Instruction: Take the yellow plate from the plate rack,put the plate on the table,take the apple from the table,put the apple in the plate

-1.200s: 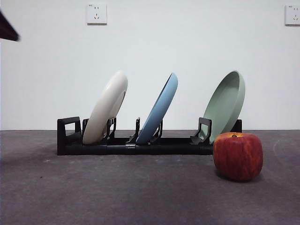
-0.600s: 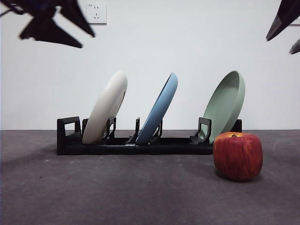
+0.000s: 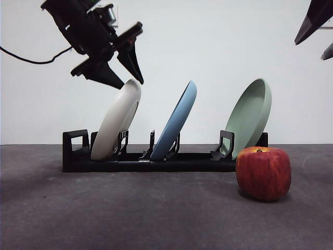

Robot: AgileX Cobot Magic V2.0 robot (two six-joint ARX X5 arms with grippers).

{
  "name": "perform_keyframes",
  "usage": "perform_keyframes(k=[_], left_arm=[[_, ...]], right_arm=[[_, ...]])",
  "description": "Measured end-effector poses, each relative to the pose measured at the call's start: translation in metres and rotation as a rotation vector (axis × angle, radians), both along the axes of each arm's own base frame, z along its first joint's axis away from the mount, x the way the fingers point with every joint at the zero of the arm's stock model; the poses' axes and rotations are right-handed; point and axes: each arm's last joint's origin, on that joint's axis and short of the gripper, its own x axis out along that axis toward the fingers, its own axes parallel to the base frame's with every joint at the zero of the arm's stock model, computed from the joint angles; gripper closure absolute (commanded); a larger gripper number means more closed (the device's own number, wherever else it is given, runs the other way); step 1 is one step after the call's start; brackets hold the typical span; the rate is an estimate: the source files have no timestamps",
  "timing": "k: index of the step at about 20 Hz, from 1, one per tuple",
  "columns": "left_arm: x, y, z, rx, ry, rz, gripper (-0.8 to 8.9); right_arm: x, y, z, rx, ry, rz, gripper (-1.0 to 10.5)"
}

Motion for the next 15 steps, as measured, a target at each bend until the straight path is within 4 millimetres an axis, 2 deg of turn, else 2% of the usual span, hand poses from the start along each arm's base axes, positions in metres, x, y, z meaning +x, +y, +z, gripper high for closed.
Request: perform_keyframes(k=[2, 4, 12, 15], left_arm=[[0.001, 0.000, -0.001, 0.024, -0.010, 0.023, 6.21], [0.001, -0.001, 0.001, 0.021, -0.025, 0.021, 8.25], [-0.003, -0.006, 0.005, 0.017, 0.002, -0.029, 8.22], [-0.011, -0.007, 0.032, 0.027, 0.015, -0.042, 8.22]], right_arm=[[0.000, 0.000, 0.000, 0.000, 0.000, 0.000, 6.6], [0.000, 0.000, 0.000, 0.000, 0.000, 0.000, 6.6], [0.000, 0.000, 0.000, -0.001, 0.000, -0.002, 6.6], [0.000, 0.000, 0.000, -0.002, 0.000, -0.002, 6.6]])
